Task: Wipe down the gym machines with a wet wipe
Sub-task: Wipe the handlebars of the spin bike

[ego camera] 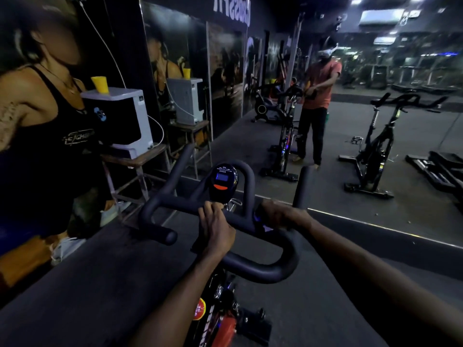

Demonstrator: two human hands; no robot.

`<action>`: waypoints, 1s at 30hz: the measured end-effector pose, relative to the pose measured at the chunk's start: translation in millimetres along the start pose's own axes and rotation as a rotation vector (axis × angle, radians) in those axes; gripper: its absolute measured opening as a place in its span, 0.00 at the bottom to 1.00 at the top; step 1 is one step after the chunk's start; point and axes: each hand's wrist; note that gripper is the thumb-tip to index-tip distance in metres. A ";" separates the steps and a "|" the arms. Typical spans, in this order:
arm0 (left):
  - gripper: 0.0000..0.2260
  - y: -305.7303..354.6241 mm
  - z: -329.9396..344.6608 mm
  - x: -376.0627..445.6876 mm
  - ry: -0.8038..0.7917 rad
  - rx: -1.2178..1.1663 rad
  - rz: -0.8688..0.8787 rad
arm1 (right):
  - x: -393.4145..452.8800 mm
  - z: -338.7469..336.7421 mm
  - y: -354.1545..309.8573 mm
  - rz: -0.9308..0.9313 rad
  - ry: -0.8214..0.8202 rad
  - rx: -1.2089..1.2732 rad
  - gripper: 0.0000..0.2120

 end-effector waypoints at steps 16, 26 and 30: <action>0.10 52.0 -17.4 1.5 -0.099 -0.732 -0.476 | 12.7 -24.0 -10.7 -0.241 0.145 0.425 0.04; 0.13 26.9 2.2 -2.0 0.094 -0.450 -0.846 | 18.5 34.4 14.1 -0.245 0.349 0.661 0.13; 0.06 54.2 16.8 8.4 0.204 -0.562 -0.971 | 16.6 49.9 22.7 -0.296 0.360 0.639 0.20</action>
Point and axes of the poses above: each hand's wrist, its own x-axis towards the middle knuckle, its own z-axis out of the palm, y = z × x, and after that the axes turned 4 degrees about z, right-handed
